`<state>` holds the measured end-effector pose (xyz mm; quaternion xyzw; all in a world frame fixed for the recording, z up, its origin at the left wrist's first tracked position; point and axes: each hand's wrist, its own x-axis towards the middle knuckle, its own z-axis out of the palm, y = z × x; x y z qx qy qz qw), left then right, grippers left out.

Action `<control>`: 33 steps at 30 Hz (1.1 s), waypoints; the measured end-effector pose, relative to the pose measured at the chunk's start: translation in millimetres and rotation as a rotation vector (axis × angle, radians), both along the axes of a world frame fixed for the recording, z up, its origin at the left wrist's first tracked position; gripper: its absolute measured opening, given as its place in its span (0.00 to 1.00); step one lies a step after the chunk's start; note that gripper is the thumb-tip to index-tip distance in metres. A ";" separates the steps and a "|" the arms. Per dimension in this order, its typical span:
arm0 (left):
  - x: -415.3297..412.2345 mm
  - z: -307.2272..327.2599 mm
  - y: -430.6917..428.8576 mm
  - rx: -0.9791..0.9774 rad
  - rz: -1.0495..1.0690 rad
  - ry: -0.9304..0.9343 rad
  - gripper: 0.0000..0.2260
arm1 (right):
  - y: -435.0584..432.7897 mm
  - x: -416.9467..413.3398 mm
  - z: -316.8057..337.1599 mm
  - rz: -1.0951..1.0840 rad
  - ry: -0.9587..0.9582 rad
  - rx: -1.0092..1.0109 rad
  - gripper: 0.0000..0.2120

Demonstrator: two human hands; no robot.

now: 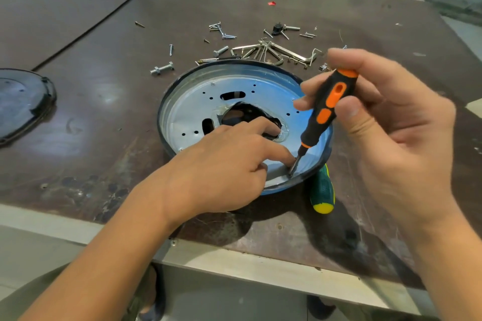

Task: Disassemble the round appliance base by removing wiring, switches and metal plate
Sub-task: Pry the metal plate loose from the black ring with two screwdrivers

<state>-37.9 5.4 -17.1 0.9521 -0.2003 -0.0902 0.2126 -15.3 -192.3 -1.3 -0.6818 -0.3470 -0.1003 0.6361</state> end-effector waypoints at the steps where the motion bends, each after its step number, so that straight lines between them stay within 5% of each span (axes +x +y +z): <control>1: 0.2 -0.1 0.3 -0.002 0.004 0.000 0.20 | -0.2 0.0 -0.7 0.037 0.021 0.007 0.16; 9: 0.1 -0.8 0.5 -0.018 0.018 0.001 0.20 | 5.1 2.5 1.6 -0.133 -0.104 -0.019 0.15; 15: -0.3 -1.7 1.1 -0.019 0.013 -0.009 0.20 | 4.3 4.0 0.0 -0.078 0.022 0.037 0.16; 33: 0.1 -3.5 1.2 -0.027 0.002 -0.014 0.18 | 1.1 6.0 3.7 -0.126 -0.054 -0.013 0.18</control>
